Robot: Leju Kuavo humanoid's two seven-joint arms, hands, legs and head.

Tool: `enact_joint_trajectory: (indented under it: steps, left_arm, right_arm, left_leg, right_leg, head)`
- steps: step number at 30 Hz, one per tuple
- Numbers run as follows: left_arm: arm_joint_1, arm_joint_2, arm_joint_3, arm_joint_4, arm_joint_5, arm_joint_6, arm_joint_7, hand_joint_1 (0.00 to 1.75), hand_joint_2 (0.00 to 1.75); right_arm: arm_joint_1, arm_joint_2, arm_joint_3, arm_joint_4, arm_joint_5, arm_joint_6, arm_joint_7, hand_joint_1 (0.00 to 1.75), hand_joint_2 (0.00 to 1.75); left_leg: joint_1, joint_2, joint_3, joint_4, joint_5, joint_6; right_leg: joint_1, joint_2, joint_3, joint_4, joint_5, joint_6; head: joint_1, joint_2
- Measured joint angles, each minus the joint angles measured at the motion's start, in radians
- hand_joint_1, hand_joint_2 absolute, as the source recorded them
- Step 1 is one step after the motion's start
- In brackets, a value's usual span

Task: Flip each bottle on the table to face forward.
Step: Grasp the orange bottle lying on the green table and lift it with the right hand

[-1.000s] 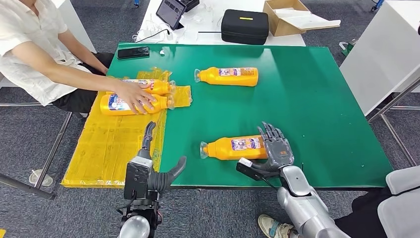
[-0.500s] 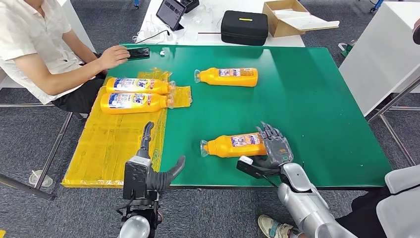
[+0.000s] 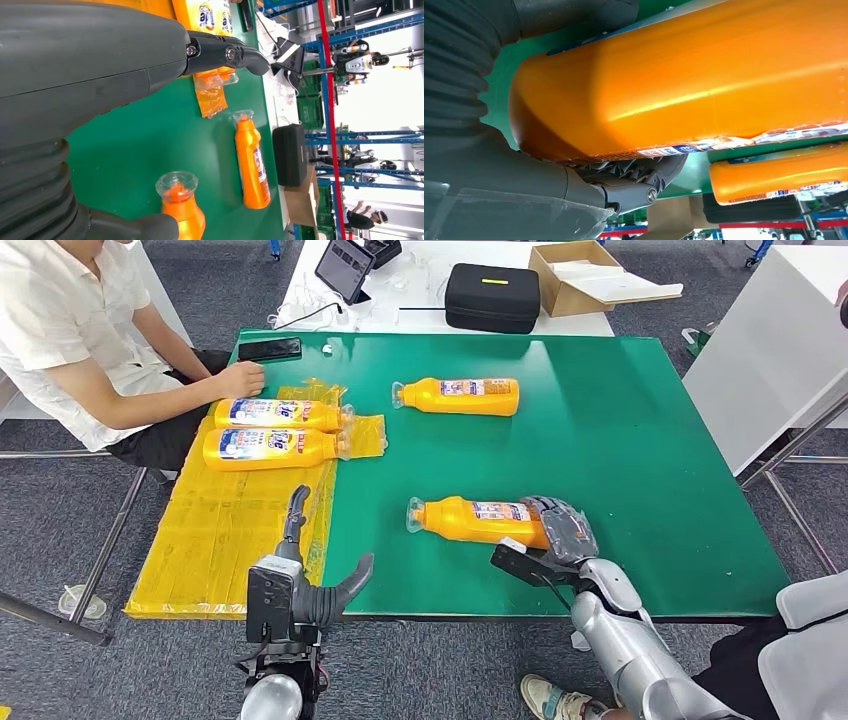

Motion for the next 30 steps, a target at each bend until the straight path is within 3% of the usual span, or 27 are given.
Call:
enact_joint_trajectory:
  steps: [6,9,16,18,21,23,30]
  left_arm:
    - [-0.006,0.0,0.0,0.004,0.046,-0.02,-0.017,0.0,1.75]
    - [-0.005,0.0,0.0,0.004,0.099,-0.047,-0.025,0.0,1.75]
    - [0.006,0.0,0.001,0.003,0.185,-0.084,-0.052,0.0,1.75]
    - [0.01,0.002,0.001,0.003,0.24,-0.128,-0.026,0.0,1.75]
    - [0.038,0.013,0.002,0.001,0.409,-0.266,0.051,0.0,1.75]
    - [0.061,0.026,0.0,0.0,0.461,-0.313,0.057,0.0,1.75]
    - [0.091,0.052,-0.011,-0.008,0.469,-0.269,-0.02,0.0,1.75]
  right_arm:
    - [0.002,-0.001,-0.011,0.016,-0.062,0.011,-0.08,1.75,1.75]
    - [0.023,0.002,-0.017,-0.003,-0.105,0.001,-0.118,1.64,1.75]
    - [0.09,0.022,-0.025,-0.1,-0.147,-0.057,-0.142,1.57,1.75]
    - [0.105,0.027,-0.027,-0.122,-0.162,-0.073,-0.151,1.55,1.75]
    - [0.139,0.04,-0.031,-0.169,-0.201,-0.118,-0.169,1.55,1.75]
    - [0.166,0.05,-0.033,-0.208,-0.223,-0.145,-0.175,1.55,1.75]
    - [0.242,0.088,-0.038,-0.36,-0.282,-0.217,-0.18,1.48,1.75]
  left_leg:
    - [0.0,0.0,0.003,0.0,-0.001,0.001]
    - [0.0,0.0,0.003,0.0,-0.001,0.001]
    - [0.0,0.0,0.0,0.0,-0.001,0.001]
    - [0.0,0.0,-0.001,0.0,-0.001,0.001]
    - [0.0,-0.001,-0.003,0.0,-0.001,0.001]
    - [0.0,-0.001,-0.006,0.0,-0.001,0.001]
    - [0.0,-0.001,-0.01,0.0,-0.001,0.001]
  right_leg:
    - [0.0,0.0,0.003,0.0,0.0,0.0]
    - [0.0,0.0,0.004,0.0,0.0,0.0]
    - [0.0,0.0,0.002,0.0,0.0,0.0]
    - [0.0,0.0,0.002,0.0,0.0,0.0]
    - [0.0,0.0,0.0,0.0,0.0,0.0]
    - [0.0,0.0,-0.003,0.0,0.0,0.0]
    - [0.0,0.0,-0.007,0.001,-0.001,0.0]
  head:
    - [0.0,0.0]
    - [0.0,0.0]
    - [0.0,0.0]
    - [0.0,0.0]
    - [0.0,0.0]
    - [0.0,0.0]
    - [0.0,0.0]
